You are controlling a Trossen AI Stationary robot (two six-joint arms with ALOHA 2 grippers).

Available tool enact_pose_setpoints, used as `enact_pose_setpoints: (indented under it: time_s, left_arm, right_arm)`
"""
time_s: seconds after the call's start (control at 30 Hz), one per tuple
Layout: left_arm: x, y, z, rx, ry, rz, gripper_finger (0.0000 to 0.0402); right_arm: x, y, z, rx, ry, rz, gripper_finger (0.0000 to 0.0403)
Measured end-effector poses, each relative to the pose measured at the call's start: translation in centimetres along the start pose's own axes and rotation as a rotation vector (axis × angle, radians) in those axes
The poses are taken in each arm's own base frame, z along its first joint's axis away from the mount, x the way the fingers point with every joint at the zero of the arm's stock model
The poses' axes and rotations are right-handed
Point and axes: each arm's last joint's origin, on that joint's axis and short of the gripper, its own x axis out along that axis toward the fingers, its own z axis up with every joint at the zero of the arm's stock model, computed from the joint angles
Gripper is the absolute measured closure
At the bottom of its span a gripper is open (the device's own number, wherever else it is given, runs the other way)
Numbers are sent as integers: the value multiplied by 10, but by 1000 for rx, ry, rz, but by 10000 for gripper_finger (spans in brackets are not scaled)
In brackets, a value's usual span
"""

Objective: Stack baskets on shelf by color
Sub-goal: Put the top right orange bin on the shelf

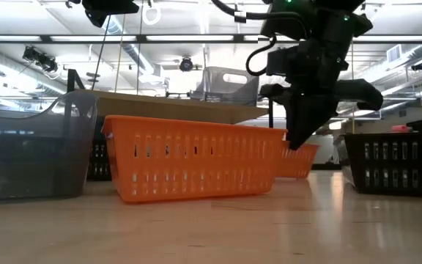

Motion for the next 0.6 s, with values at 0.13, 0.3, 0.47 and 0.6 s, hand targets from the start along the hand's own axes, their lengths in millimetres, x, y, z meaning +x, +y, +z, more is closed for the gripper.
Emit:
enact_pose_setpoints:
  time_s: [0.13,0.3,0.47,0.6]
  left_arm:
    - [0,0,0,0,0,0,253]
    - [0,0,0,0,0,0,253]
    - [0,0,0,0,0,0,253]
    - [0,0,0,0,0,1,253]
  right_arm:
    - [-1,9,7,-33,-34,2,378]
    - [-16,21,31,-87,-125,1,379]
    - [-49,31,67,-139,-252,-16,389]
    - [-76,37,89,-173,-333,-29,383]
